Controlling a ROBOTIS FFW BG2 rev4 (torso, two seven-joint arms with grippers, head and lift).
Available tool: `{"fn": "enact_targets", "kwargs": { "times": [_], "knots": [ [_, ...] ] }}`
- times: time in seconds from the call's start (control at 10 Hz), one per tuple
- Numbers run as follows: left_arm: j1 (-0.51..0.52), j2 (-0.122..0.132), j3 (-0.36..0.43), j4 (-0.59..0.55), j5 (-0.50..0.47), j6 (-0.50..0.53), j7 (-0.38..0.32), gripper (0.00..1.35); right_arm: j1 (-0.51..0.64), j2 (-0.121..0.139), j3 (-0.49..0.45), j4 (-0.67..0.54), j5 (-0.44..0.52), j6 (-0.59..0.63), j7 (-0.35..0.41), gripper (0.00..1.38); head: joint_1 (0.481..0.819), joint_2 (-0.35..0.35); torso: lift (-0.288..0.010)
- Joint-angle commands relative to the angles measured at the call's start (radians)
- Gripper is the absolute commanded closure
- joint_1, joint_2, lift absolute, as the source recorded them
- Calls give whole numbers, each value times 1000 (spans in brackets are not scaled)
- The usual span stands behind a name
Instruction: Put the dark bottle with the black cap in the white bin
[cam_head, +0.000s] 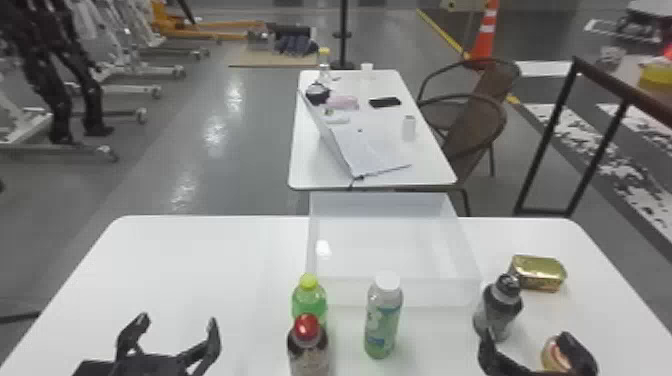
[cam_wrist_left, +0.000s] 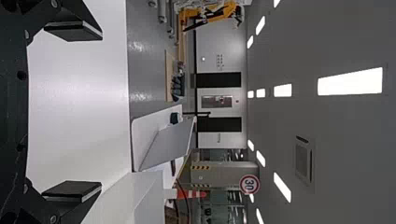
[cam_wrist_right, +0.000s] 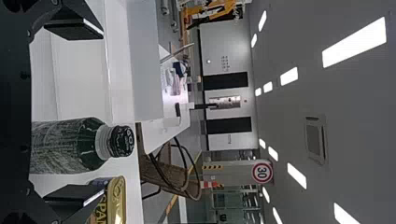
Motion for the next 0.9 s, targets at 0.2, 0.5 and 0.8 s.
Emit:
{"fn": "enact_targets", "kwargs": {
  "times": [0.2, 0.5, 0.8],
  "knots": [
    [0, -3, 0, 0, 0, -2, 1, 167, 0, 5, 0, 4, 3, -10, -3, 128, 549, 0, -100],
    [0, -3, 0, 0, 0, 0, 1, 167, 2, 9, 0, 7, 6, -18, -17, 128, 549, 0, -100],
    [-2, -3, -2, 5, 6, -3, 1, 167, -14, 14, -2, 80, -14, -95, -74, 128, 549, 0, -100]
  ]
}}
